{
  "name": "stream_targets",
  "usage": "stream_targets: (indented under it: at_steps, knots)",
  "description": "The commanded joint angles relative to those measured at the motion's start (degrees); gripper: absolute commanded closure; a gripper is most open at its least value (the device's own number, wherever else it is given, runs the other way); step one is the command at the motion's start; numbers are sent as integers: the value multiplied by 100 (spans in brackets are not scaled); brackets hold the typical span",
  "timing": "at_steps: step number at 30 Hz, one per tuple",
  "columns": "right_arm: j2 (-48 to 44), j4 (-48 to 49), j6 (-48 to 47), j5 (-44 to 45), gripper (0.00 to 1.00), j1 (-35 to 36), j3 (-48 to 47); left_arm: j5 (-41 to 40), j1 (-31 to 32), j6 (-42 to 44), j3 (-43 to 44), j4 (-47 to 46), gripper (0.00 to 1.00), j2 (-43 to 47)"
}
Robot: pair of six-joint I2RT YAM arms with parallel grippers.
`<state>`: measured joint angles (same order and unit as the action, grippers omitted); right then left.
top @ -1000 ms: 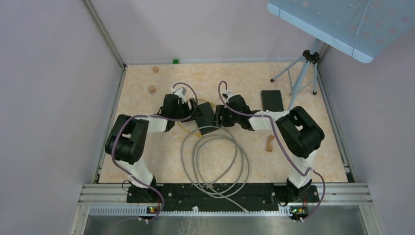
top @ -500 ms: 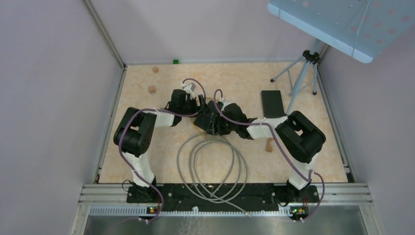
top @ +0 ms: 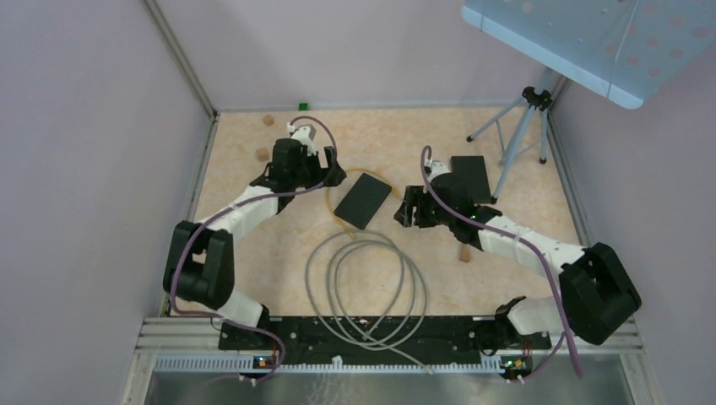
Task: Insert the plug into the switch port
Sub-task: Adjust the switch port at the center of the board, then move the connector to the center of the board.
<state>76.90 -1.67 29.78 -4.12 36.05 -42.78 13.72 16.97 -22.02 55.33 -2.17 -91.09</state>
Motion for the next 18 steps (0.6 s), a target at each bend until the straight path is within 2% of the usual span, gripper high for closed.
stream_targets:
  at_steps: [1,7,13,15,18]
  knots:
    - [-516,-737,-347,187,37,-115,120,-689,-9,261,142,613,1,1012]
    - [-1108,-1167,-306,67,33,-135,215,-1042,-45,134,-407,1167,1,2238]
    - [-1471,-1677,-50,53,33,-136,318,-261,4,263,-951,1567,1,2994]
    - [-1608,-1854,84,119,33,-135,342,-367,250,251,-1002,1832,1,3109]
    - [-1890,-2002,352,118,34,-123,458,-939,947,141,-1134,2065,1,3294]
